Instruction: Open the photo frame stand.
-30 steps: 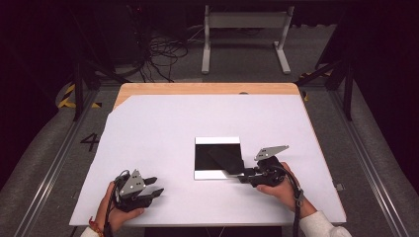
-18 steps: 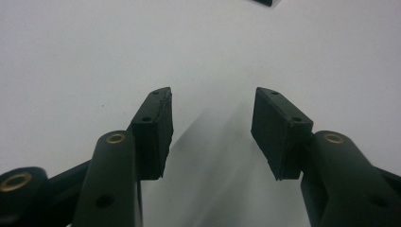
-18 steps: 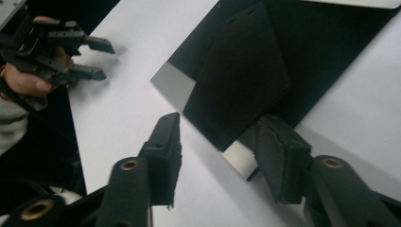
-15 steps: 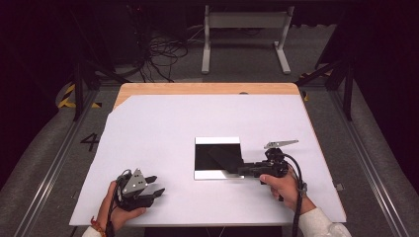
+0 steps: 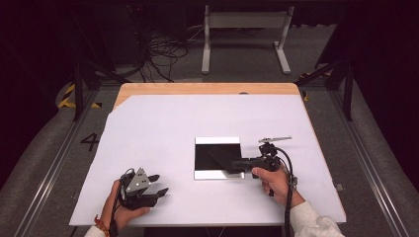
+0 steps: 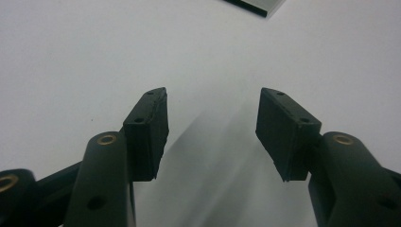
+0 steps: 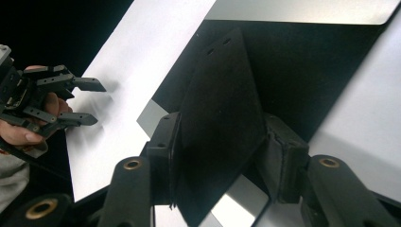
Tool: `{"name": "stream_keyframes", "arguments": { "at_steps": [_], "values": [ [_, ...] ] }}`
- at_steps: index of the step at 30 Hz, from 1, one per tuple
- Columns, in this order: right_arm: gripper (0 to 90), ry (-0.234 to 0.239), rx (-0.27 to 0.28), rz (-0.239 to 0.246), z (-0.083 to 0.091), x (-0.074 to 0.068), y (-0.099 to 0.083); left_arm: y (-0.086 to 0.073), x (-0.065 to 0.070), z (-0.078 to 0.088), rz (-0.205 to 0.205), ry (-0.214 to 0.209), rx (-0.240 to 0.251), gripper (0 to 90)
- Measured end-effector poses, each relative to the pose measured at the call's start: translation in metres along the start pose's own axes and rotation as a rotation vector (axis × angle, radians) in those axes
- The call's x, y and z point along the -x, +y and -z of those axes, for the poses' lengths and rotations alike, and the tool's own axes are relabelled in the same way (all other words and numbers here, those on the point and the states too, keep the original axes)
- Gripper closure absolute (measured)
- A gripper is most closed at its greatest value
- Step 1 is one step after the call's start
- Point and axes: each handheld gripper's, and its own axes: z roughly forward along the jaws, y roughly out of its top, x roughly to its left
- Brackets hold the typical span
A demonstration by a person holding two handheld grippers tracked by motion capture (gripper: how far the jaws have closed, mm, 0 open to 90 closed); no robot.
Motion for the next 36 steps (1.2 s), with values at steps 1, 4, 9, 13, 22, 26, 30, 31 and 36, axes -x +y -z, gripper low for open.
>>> {"name": "stream_keyframes", "arguments": {
  "at_steps": [1, 4, 9, 13, 22, 26, 30, 31, 36],
  "values": [
    [53.7, 0.001, 0.0, -0.001, -0.002, 0.001, 0.0, 0.001, 0.0, 0.0, 0.002, -0.002, 0.003, 44.1],
    [54.0, 0.006, -0.001, -0.007, -0.005, 0.002, -0.001, 0.008, -0.002, -0.004, 0.017, -0.022, 0.029, 42.2],
    [55.9, 0.01, 0.007, 0.0, -0.005, 0.002, -0.001, 0.019, -0.007, -0.013, 0.056, -0.062, 0.066, 37.7],
    [57.5, 0.019, 0.014, 0.001, -0.004, 0.002, -0.001, 0.034, -0.009, -0.026, 0.079, -0.093, 0.079, 32.2],
    [58.8, 0.026, 0.019, 0.022, -0.003, 0.001, -0.003, 0.061, -0.014, -0.057, 0.103, -0.191, 0.036, 22.9],
    [59.4, 0.027, 0.023, 0.036, -0.003, -0.001, -0.003, 0.066, -0.015, -0.069, 0.105, -0.2, 0.007, 21.8],
    [59.9, 0.027, 0.026, 0.051, -0.002, -0.002, -0.002, 0.068, -0.014, -0.076, 0.106, -0.205, -0.008, 21.2],
    [59.9, 0.025, 0.028, 0.061, -0.002, -0.003, -0.002, 0.069, -0.014, -0.077, 0.107, -0.206, -0.008, 21.0],
    [61.5, 0.027, 0.031, 0.094, -0.001, -0.006, -0.003, 0.073, -0.017, -0.086, 0.118, -0.226, -0.013, 20.0]
  ]
}}
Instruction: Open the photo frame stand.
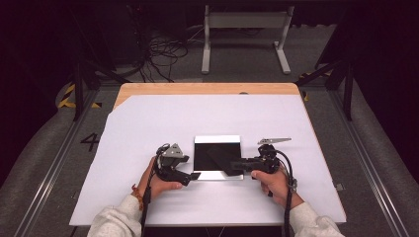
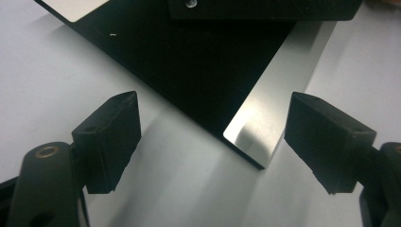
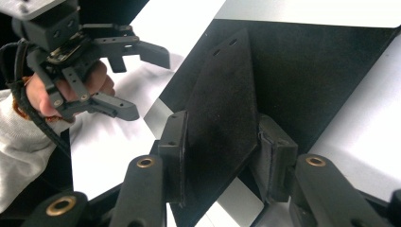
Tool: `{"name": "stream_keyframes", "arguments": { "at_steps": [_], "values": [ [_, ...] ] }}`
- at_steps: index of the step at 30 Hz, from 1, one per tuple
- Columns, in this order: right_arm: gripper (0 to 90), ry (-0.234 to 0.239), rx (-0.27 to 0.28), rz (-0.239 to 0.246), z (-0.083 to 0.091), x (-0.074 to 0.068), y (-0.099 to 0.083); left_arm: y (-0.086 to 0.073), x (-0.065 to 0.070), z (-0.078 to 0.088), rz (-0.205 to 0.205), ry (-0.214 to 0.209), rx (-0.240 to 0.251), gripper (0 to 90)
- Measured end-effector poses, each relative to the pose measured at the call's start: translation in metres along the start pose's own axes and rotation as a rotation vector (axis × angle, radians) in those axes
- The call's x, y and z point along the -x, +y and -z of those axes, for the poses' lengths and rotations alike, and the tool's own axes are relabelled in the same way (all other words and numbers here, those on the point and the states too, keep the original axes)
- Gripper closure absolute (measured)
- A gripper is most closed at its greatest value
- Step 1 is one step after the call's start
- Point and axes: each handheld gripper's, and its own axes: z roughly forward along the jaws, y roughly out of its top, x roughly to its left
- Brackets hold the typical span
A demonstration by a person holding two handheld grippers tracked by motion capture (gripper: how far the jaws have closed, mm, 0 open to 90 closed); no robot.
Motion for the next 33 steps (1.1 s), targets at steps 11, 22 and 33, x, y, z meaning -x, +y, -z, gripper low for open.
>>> {"name": "stream_keyframes", "arguments": {
  "at_steps": [11, 22, 33],
  "values": [
    [62.7, 0.001, 0.0, 0.054, 0.001, -0.004, -0.001, 0.005, -0.005, -0.01, 0.03, -0.018, 0.002, 17.9],
    [64.8, 0.013, 0.01, 0.115, 0.003, -0.008, 0.0, 0.009, -0.007, -0.014, 0.052, -0.038, 0.016, 19.8],
    [65.4, 0.008, 0.008, 0.143, 0.004, -0.01, -0.001, 0.01, -0.007, -0.011, 0.036, 0.005, 0.032, 33.2]
  ]
}}
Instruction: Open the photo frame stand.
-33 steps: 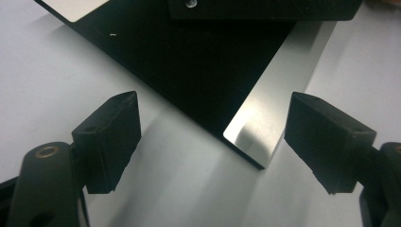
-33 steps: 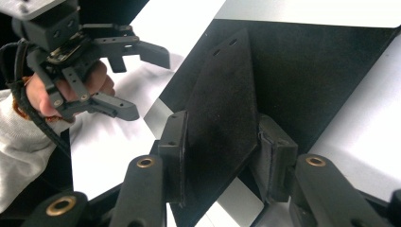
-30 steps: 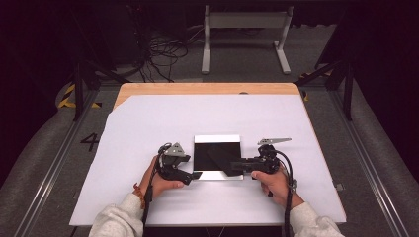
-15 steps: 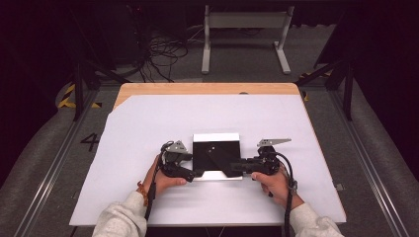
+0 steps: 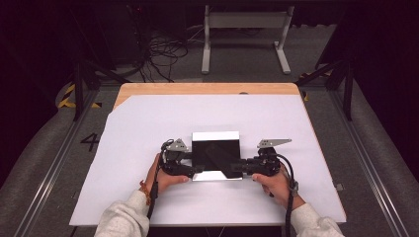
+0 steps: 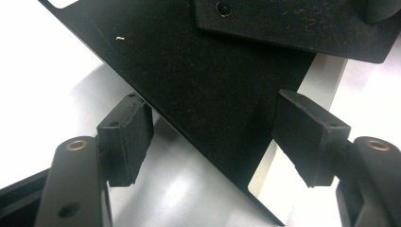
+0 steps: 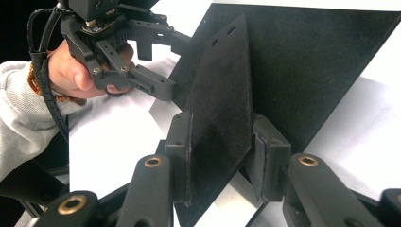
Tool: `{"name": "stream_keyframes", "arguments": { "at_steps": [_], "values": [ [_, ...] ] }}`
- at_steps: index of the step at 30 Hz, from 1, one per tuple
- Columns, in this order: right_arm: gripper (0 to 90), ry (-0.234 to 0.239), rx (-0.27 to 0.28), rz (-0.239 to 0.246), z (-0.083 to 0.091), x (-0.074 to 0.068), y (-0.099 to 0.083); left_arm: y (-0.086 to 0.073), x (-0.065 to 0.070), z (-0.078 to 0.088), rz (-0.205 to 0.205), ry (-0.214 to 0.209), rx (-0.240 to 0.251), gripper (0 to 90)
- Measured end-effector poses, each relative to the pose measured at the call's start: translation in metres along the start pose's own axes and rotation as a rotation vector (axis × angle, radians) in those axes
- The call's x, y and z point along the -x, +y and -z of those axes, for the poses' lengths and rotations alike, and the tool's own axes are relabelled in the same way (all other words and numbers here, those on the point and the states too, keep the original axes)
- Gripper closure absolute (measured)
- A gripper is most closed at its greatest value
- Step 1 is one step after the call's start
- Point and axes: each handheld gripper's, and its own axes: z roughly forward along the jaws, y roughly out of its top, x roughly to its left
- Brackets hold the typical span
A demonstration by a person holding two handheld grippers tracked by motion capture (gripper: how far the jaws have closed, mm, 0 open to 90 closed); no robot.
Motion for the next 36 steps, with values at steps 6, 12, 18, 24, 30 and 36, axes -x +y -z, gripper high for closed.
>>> {"name": "stream_keyframes", "arguments": {
  "at_steps": [6, 12, 18, 24, 30, 36],
  "values": [
    [66.6, -0.004, 0.003, 0.012, 0.001, -0.002, 0.001, 0.002, -0.001, 0.006, -0.008, 0.017, 0.019, 39.6],
    [69.2, -0.008, 0.016, 0.027, 0.002, -0.006, 0.003, 0.003, -0.001, 0.014, -0.034, 0.047, 0.053, 46.9],
    [72.3, -0.005, 0.021, 0.038, 0.003, -0.008, 0.004, 0.004, -0.001, 0.022, -0.047, 0.055, 0.083, 54.7],
    [74.8, -0.007, 0.012, 0.062, 0.002, -0.012, 0.004, 0.004, -0.002, 0.029, -0.059, 0.06, 0.106, 60.5],
    [76.2, -0.005, 0.004, 0.088, 0.003, -0.016, 0.003, 0.003, -0.001, 0.032, -0.064, 0.036, 0.118, 60.6],
    [75.8, -0.006, -0.007, 0.105, 0.003, -0.019, 0.003, 0.001, -0.003, 0.026, -0.047, -0.02, 0.088, 48.7]
  ]
}}
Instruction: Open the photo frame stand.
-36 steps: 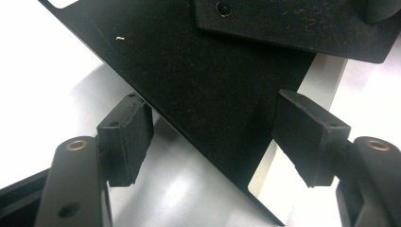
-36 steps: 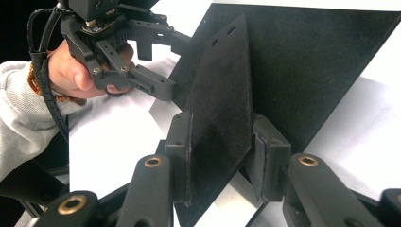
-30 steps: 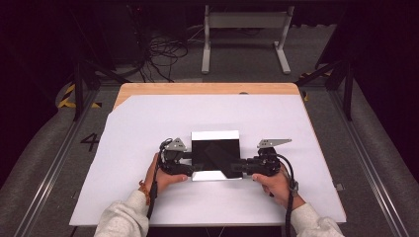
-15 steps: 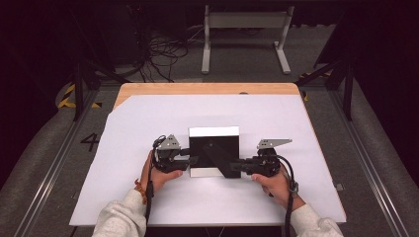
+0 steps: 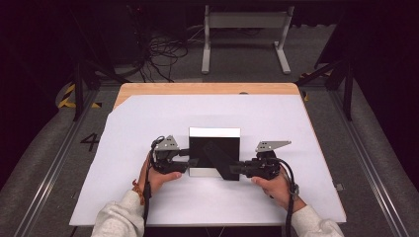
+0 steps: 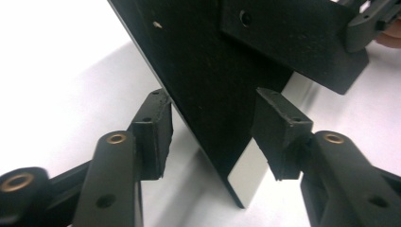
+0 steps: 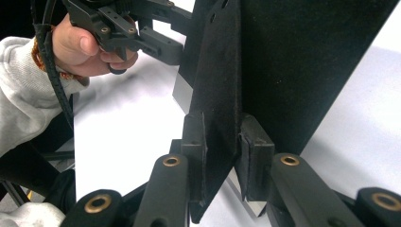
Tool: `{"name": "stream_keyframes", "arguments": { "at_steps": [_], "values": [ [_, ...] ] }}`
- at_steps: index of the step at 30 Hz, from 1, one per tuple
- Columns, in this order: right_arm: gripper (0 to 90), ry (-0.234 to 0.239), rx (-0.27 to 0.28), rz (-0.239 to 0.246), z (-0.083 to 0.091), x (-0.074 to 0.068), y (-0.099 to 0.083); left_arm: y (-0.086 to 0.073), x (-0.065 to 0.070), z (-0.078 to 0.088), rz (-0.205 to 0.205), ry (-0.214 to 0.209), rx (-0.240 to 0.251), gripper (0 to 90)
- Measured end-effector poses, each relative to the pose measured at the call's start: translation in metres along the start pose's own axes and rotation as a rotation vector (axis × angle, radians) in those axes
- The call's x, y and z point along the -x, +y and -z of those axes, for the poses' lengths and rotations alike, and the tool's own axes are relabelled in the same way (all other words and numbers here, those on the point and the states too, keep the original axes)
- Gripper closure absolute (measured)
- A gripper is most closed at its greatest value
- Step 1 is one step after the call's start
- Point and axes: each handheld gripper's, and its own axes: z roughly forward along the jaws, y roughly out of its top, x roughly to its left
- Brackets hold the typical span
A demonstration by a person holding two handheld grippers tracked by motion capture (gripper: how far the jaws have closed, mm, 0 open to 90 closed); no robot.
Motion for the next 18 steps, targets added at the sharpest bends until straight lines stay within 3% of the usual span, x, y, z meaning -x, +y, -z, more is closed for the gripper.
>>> {"name": "stream_keyframes", "arguments": {
  "at_steps": [6, 10, 14, 16, 18],
  "values": [
    [75.8, -0.002, -0.001, 0.017, 0.0, -0.002, 0.001, -0.003, 0.0, -0.014, 0.005, -0.05, -0.064, 41.8],
    [75.8, -0.003, 0.001, 0.025, 0.0, -0.003, 0.001, -0.002, 0.003, -0.017, -0.017, -0.034, -0.069, 43.5],
    [75.7, -0.01, -0.001, 0.031, 0.0, -0.003, 0.001, -0.002, 0.002, -0.015, -0.014, -0.027, -0.056, 50.2],
    [75.6, -0.017, -0.004, 0.03, 0.0, -0.002, 0.001, -0.001, 0.003, -0.013, -0.016, -0.014, -0.051, 52.4],
    [76.3, -0.023, -0.005, 0.032, -0.001, -0.002, 0.001, 0.001, 0.005, -0.012, -0.028, 0.024, -0.041, 54.8]
  ]
}}
